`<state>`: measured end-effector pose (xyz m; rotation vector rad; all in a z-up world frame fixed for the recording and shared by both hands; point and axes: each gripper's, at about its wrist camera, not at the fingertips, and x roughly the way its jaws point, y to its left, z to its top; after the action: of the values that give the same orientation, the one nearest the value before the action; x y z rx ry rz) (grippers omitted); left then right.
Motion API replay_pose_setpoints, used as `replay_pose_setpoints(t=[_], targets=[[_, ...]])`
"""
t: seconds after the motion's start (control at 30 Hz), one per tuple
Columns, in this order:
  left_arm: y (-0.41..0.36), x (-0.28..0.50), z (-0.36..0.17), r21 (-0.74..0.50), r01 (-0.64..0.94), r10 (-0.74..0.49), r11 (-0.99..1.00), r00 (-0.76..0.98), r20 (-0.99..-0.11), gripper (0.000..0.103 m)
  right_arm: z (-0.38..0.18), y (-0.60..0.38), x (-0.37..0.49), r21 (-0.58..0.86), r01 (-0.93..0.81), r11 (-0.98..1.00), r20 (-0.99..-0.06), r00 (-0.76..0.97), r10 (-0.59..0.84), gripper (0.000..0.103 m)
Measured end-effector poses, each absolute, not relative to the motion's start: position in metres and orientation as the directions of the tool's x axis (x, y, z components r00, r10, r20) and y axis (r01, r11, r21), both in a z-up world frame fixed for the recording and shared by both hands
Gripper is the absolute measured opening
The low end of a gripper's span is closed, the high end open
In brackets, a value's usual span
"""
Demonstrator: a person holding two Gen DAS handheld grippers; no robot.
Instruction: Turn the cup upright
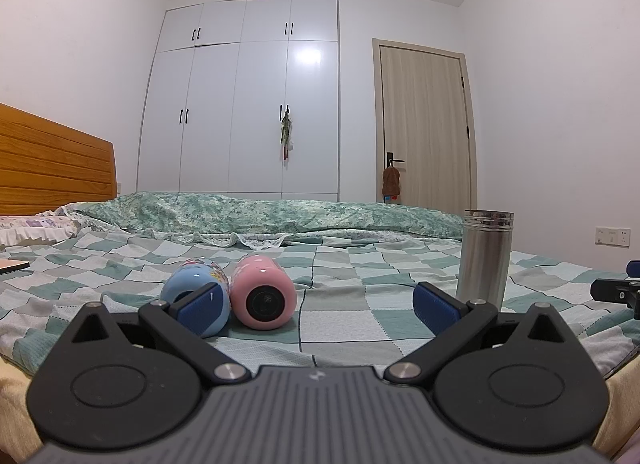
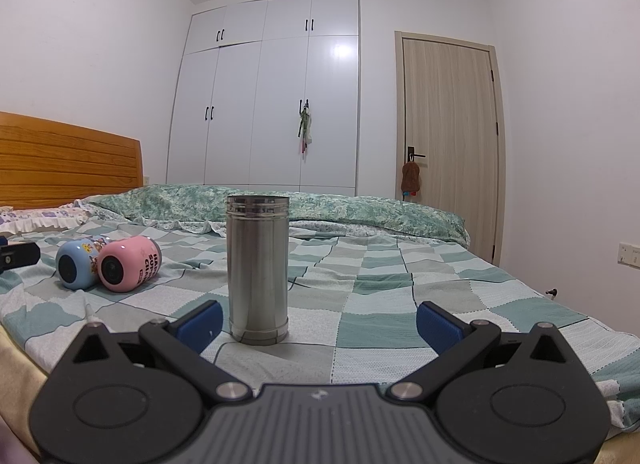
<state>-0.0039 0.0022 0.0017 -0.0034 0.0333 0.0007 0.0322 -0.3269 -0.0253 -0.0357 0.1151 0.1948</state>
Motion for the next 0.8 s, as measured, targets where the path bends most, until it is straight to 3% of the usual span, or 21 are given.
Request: replay_pose_setpoints(t=[0.8], targets=[[0.0023, -0.0058, 0.0048, -0.006, -0.003, 0.003, 1.0, 1.0, -0.031, 0.103, -0.025, -0.3264, 0.0311, -0.026, -0.195, 0.98, -0.117, 0.975, 0.191, 0.103]])
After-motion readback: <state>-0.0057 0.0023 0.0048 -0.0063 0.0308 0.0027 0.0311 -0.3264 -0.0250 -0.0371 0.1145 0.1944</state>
